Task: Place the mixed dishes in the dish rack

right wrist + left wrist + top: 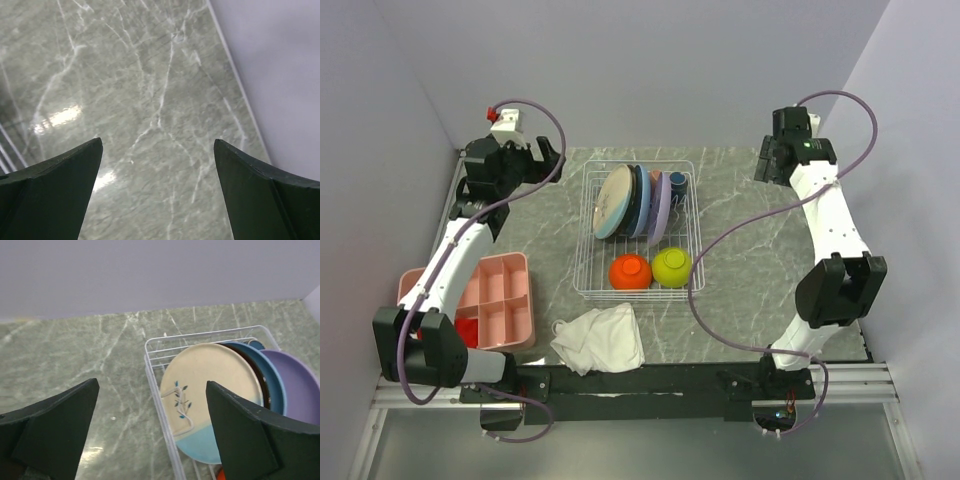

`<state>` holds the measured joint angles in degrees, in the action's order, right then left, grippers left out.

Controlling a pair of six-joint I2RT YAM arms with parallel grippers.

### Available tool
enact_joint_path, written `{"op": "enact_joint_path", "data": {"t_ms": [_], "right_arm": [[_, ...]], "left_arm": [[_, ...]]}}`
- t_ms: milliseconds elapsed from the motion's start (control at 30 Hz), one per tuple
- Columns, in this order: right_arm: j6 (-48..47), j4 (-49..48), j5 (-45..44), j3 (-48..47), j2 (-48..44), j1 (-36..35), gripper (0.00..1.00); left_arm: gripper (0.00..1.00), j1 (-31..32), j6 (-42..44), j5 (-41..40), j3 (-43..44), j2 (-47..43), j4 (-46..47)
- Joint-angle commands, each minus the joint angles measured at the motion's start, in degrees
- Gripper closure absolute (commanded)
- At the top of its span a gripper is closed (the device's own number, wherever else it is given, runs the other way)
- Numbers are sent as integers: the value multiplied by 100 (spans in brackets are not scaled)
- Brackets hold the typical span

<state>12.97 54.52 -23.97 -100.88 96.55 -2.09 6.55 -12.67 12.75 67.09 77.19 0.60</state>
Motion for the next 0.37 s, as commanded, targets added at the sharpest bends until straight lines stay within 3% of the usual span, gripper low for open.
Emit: {"op": "enact_joint_path", "data": {"t_ms": [0,133,333], "right_arm": [[-331,-160,-530,164,-303,-90,0],[-348,-556,-530,622,-646,-81,0],[-401,-680,-548,570,-901,-64,0]], "left_arm": [[3,-22,580,-297,-3,-204,-16],[4,-39,765,-914,85,15,-16],[4,-48,889,-1038,384,200,-43]]}}
